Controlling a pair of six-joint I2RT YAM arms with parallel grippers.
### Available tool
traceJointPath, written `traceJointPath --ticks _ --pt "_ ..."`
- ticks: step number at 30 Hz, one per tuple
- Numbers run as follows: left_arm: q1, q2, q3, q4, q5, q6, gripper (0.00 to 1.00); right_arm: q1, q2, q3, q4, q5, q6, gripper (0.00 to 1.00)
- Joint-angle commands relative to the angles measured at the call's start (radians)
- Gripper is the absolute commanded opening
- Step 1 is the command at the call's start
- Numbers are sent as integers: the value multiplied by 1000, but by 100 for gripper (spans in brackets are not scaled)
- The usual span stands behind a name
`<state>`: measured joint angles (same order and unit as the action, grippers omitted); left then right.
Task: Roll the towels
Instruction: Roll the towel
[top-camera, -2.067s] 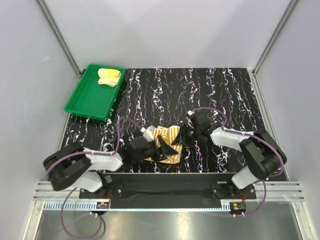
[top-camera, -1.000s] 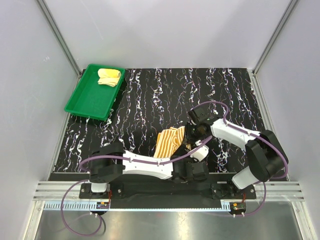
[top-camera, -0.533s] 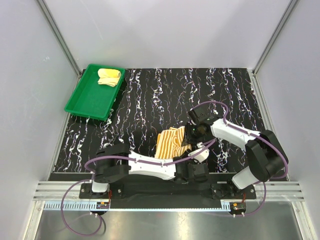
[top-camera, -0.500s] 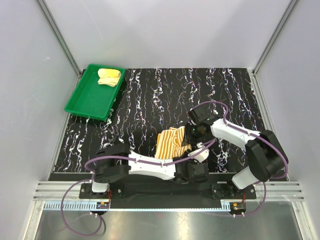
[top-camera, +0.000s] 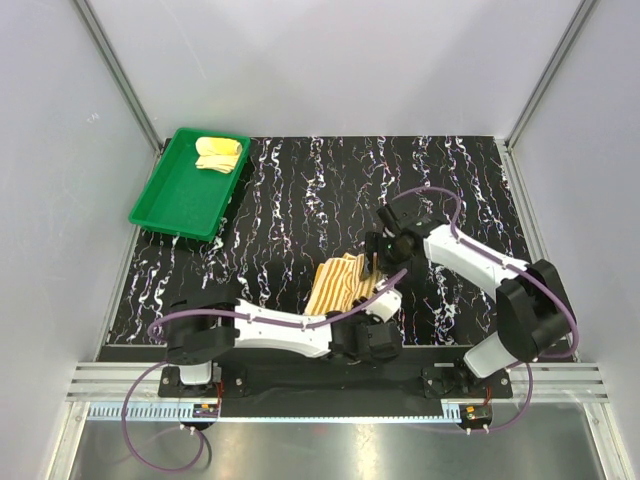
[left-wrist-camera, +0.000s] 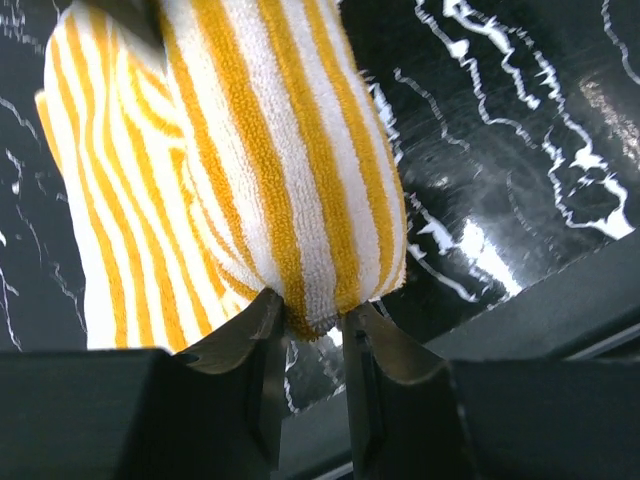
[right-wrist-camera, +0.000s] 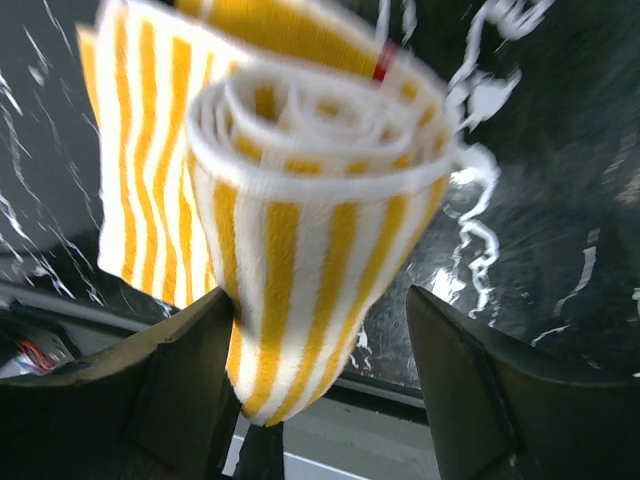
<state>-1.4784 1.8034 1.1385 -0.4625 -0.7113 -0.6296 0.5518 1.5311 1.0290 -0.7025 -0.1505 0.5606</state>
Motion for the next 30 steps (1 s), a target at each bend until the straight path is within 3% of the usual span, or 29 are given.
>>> traceJointPath --ticks 1,8,21,26,30 --pt "7 -75 -46 8 55 -85 13 -68 -38 81 -49 74 -25 77" --pt "53 -188 -178 122 186 -157 13 -173 -187 100 -3 82 -16 78" --pt "247 -470 -457 381 432 -283 12 -181 -315 -193 294 -240 76 78" --pt "313 -525 -557 459 519 -343 12 -181 -344 -296 454 -297 128 79" --pt "349 -549 -651 619 594 -397 12 -179 -332 -421 682 -401 209 80"
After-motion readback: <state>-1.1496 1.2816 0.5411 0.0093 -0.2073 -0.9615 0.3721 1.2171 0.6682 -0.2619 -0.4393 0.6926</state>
